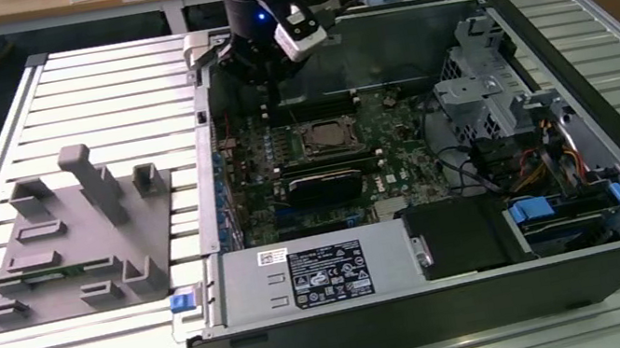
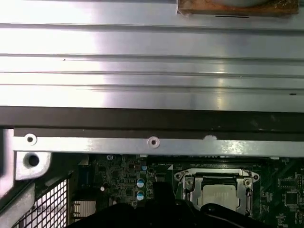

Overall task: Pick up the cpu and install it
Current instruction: 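Install the first cpu locking lever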

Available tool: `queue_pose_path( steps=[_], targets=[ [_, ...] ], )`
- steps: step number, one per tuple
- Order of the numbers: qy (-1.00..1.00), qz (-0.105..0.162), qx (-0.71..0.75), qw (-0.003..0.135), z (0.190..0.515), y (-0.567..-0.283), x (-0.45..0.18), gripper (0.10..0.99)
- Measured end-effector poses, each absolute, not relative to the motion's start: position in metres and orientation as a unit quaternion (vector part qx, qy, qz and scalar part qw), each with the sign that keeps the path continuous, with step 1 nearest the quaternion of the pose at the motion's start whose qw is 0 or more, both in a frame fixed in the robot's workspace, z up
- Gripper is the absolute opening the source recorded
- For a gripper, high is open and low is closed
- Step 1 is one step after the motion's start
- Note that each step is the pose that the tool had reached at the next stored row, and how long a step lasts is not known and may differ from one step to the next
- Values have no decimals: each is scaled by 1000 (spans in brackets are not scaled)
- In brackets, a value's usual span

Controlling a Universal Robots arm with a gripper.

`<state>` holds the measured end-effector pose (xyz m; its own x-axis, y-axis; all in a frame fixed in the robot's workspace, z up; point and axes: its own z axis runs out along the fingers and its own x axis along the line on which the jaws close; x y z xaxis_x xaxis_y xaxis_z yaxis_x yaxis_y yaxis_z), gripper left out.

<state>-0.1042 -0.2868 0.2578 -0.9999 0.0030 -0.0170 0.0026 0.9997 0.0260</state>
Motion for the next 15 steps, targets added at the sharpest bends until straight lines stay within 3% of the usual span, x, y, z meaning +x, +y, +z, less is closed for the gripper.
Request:
queue_pose_path(
  steps=[15],
  targets=[
    [1000, 13, 1, 8, 257, -287, -73, 106]
  ],
)
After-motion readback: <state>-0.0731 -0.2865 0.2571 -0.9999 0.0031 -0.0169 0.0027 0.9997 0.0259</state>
